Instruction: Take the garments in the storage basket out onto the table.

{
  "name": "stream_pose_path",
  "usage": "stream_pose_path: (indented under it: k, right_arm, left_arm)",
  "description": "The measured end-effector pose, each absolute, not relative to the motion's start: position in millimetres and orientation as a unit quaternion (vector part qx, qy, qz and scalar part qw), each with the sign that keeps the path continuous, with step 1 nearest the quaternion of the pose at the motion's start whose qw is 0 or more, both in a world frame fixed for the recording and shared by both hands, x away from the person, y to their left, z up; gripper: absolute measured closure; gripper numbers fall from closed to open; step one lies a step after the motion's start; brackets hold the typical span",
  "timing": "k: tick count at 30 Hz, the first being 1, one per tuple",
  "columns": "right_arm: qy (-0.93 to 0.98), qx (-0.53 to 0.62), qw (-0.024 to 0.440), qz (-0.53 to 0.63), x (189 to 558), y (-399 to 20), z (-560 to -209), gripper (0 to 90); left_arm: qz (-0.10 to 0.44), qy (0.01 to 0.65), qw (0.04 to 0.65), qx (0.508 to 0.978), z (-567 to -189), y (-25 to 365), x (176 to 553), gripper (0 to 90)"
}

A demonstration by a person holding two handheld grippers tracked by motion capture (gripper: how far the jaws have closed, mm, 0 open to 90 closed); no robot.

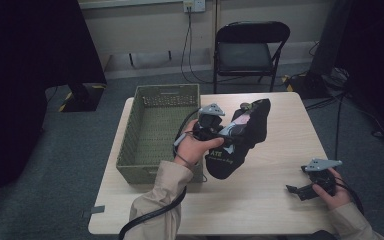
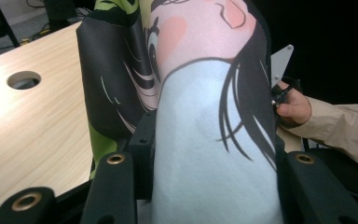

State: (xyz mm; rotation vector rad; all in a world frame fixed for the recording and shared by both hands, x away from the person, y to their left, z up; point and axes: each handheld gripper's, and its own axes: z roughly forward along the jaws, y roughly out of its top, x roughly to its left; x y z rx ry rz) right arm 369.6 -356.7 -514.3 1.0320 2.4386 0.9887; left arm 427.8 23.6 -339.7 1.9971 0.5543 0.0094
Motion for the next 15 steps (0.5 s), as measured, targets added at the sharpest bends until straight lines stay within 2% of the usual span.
stream_pose_path:
  k: [15]
  right_arm:
    - [0.852, 0.360, 0.157, 0.346, 369.7, -356.7, -514.3, 0.0]
  left_arm:
    - [-0.008, 0.224, 0.508, 0.831, -365.0, -0.1, 429.5, 55.0]
